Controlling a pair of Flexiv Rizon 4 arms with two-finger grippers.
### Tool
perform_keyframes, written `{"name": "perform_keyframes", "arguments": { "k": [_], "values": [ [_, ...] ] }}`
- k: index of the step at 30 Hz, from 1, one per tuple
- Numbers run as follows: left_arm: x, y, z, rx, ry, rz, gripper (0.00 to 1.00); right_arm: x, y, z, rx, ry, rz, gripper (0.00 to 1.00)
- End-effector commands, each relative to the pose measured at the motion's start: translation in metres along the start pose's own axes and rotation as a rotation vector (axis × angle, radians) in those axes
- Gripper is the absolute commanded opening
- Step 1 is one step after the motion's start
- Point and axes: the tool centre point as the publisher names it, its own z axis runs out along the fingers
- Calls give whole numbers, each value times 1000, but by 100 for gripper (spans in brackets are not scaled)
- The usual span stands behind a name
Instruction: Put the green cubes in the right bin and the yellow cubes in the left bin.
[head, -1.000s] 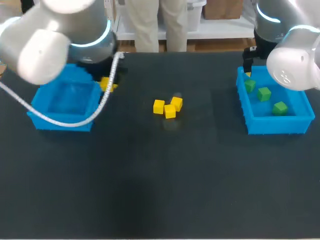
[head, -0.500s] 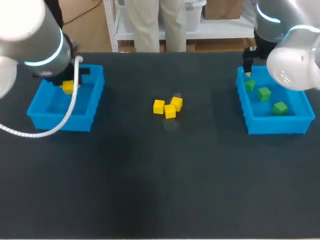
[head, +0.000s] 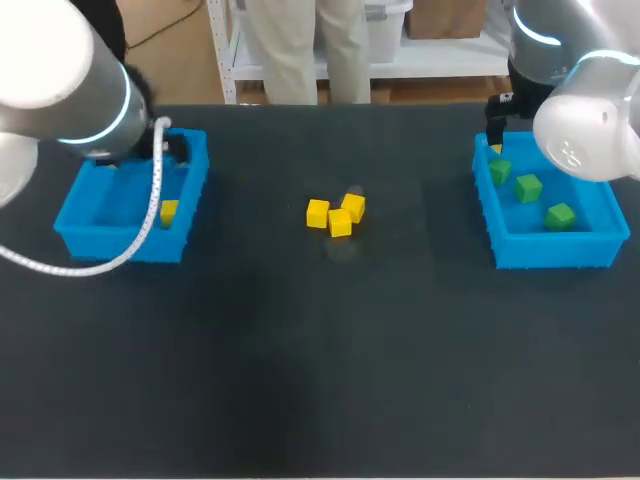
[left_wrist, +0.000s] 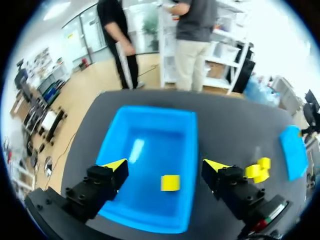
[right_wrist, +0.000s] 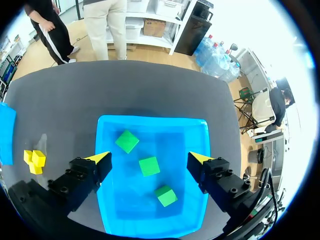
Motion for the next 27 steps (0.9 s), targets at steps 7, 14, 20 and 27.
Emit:
{"name": "perform_keyframes", "arguments": {
  "k": [7,14,20,27],
  "values": [
    [-27,-85,-24,171,-24,313,100,2,-1,0,0,-6,1,100],
    [-34,-141,1,291,56,720,100,2,-1,0,0,-6,1,100],
    [-21,-184,22,434,234,1084,100,2,-1,0,0,-6,1,100],
    [-9,-221,46,518,390,1397,100,2,-1,0,0,-6,1,100]
  ]
}}
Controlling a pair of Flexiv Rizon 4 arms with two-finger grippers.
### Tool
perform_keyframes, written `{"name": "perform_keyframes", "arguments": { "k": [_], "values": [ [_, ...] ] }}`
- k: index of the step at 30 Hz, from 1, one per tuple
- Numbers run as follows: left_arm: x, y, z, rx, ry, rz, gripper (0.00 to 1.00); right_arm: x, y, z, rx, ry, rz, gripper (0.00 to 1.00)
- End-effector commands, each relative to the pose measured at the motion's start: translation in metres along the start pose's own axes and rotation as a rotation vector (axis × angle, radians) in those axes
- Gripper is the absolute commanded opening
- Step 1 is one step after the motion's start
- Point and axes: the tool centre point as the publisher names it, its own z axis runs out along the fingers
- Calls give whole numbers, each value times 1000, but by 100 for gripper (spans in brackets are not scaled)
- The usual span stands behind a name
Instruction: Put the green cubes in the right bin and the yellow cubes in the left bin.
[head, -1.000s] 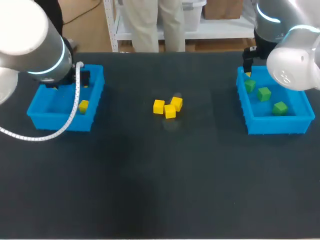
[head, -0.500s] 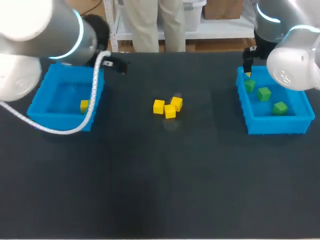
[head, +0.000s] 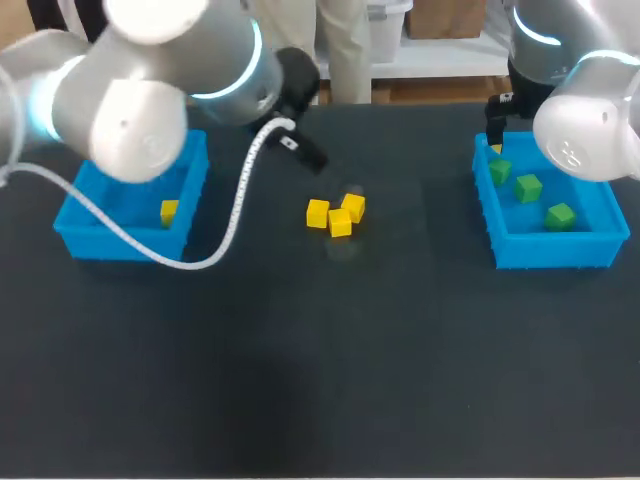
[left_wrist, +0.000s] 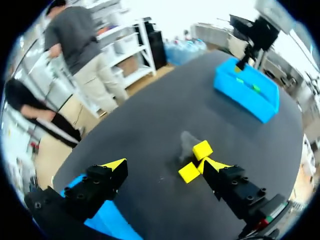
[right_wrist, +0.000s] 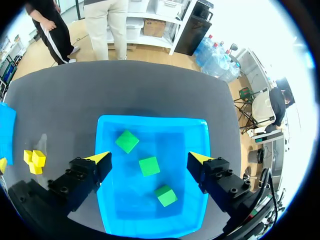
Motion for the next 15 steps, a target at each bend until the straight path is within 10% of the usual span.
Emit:
{"name": "perform_keyframes", "arguments": {
  "k": [1,15],
  "values": [
    [-19,-4,38,319,337,635,100,2,-1,0,0,-6,1,100],
    [-6,-4,36,511,594,906,100,2,-1,0,0,-6,1,100]
  ]
}}
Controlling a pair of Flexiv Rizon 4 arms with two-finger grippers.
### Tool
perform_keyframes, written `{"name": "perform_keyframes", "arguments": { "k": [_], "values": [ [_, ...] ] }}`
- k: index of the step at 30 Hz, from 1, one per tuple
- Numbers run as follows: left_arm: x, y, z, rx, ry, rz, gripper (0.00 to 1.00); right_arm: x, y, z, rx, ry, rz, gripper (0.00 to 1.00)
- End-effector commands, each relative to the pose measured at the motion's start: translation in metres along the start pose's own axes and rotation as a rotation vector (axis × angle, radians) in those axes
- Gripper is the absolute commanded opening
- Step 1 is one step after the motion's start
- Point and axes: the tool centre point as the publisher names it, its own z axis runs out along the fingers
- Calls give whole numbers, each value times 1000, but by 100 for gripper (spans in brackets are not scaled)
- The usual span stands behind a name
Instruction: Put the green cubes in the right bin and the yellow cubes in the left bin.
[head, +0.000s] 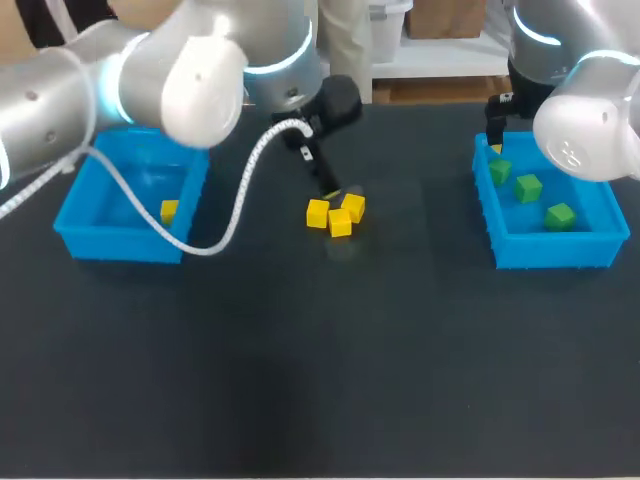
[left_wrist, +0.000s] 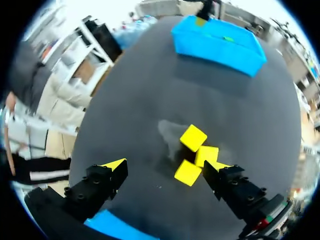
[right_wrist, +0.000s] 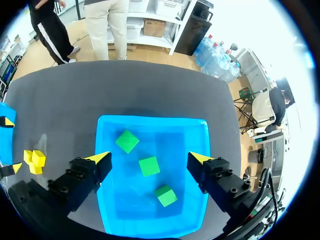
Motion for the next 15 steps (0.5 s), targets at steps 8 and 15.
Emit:
{"name": "perform_keyframes", "arguments": {
  "k": [8,15],
  "values": [
    [-3,12,-23,524,317,486,100,2,-1,0,0,-6,1,100],
    [2,-5,-4,553,340,518,100,2,-1,0,0,-6,1,100]
  ]
}}
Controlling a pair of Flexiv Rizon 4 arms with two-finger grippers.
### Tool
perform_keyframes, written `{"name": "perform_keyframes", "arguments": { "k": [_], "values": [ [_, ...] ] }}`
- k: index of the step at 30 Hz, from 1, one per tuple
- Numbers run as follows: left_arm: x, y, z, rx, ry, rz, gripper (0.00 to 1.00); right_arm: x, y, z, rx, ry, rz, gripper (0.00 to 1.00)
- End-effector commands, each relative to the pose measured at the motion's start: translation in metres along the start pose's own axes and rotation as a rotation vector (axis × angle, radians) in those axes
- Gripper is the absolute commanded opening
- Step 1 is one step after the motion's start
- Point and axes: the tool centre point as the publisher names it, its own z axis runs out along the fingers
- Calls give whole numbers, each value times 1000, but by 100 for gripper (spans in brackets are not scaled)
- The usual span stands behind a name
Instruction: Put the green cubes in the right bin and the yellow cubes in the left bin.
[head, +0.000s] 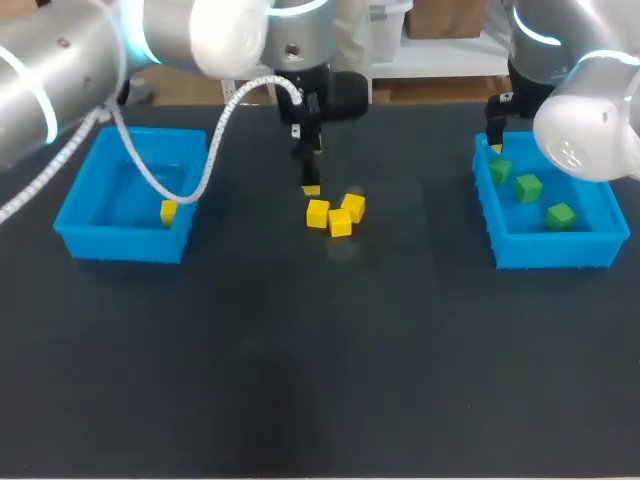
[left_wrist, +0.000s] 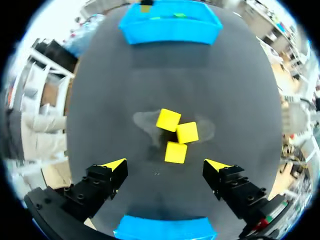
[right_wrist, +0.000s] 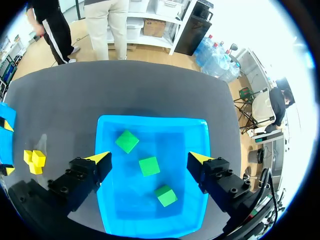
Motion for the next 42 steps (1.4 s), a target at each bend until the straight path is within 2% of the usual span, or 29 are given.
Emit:
{"name": "perform_keyframes", "arguments": {
  "k": [1,15,24,31,36,38,39,40,41,42],
  "values": [
    [-8,6,12,364,143,181,100,2,-1,0,0,-6,1,100],
    [-11,-12,30,424,164,192,100,2,-1,0,0,-6,1,100],
    [-6,-21,44,434,179,192,100,2,-1,0,0,-6,1,100],
    [-1,-21,58,348,199,172,100,2,-1,0,0,-6,1,100],
    [0,-12,75,199,209,75,100,2,-1,0,0,-6,1,100],
    [2,-7,82,139,218,38,65,2,-1,0,0,-6,1,100],
    [2,-5,84,126,218,19,35,2,-1,0,0,-6,1,100],
    [3,-3,87,90,212,-17,12,2,-1,0,0,-6,1,100],
    [4,-1,89,62,210,-18,0,2,-1,0,0,-6,1,100],
    [5,-1,90,43,212,-20,0,2,-1,0,0,-6,1,100]
  ]
}}
